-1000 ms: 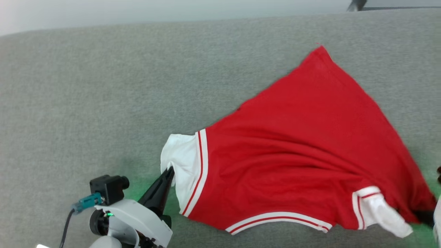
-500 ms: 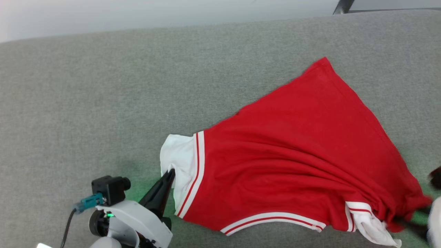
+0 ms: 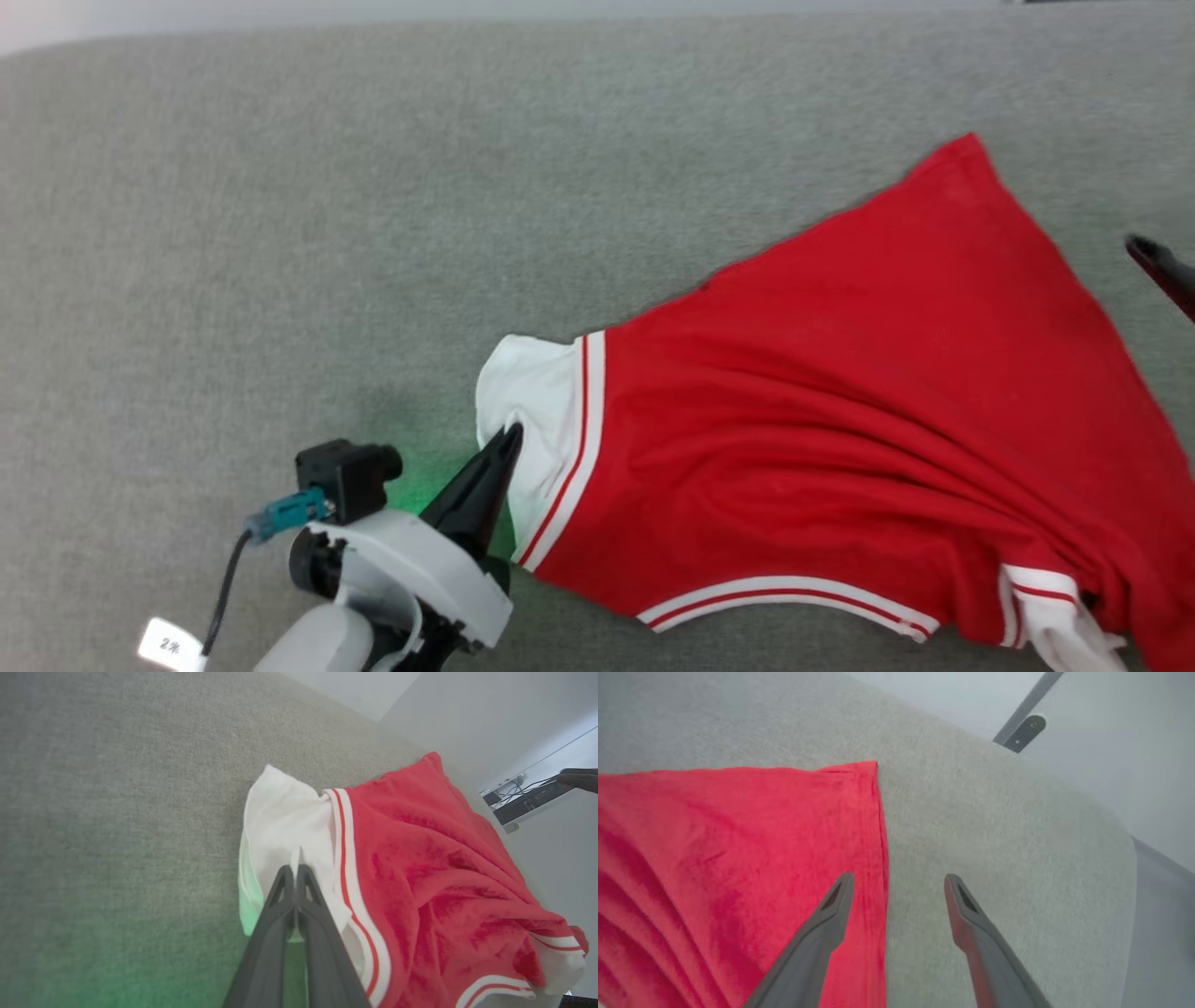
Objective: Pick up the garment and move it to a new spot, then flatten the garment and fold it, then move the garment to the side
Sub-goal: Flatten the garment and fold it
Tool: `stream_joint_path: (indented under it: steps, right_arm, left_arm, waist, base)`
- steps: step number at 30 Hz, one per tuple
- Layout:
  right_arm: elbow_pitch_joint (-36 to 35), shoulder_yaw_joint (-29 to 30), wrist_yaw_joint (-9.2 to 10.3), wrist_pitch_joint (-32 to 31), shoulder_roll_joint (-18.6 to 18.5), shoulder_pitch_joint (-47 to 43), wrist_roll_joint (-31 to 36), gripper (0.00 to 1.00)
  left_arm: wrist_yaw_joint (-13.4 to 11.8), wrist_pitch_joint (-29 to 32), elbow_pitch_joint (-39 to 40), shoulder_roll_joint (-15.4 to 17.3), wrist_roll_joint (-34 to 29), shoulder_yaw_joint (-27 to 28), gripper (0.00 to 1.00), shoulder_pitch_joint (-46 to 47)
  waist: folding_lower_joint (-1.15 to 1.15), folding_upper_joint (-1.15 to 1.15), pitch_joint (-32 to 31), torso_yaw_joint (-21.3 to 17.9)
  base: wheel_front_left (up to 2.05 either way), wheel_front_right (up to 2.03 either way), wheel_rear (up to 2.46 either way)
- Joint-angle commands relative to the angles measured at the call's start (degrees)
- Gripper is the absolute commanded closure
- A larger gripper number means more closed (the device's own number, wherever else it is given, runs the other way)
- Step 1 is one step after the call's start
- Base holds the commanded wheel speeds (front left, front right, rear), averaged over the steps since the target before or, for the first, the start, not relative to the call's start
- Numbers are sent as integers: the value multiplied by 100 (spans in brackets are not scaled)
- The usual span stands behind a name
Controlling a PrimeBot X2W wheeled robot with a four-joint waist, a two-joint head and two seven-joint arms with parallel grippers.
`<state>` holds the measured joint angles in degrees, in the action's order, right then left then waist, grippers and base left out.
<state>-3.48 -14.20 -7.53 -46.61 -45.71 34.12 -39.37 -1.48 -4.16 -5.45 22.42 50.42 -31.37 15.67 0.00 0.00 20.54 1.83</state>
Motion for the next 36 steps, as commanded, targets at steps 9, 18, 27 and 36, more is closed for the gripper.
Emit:
stream_joint_path:
  steps: [9,18,27,36]
  right_arm:
    - [1816,-1496,9,466,316,1713,717,0]
    - [3069,-2422,3,517,424,2231,101,0]
    - [3150,-3334,-21,415,296,2364,-597,76]
    - [3392,-3652,6,697,296,2588,-942,100]
  left_arm:
    - [176,-84,-227,-261,-107,-144,100,470]
    - [267,-119,-534,-350,-143,-230,100,663]
    - [234,-94,-558,-320,-115,-229,100,701]
    - [251,-124,-555,-315,-70,-213,100,743]
  waist:
    - [0,0,707,607]
    - [0,0,1002,739]
    - [0,0,1029,693]
    - [0,0,980,637]
  base:
    - [0,0,0]
    - [0,0,0]
    - [0,0,0]
    - [0,0,0]
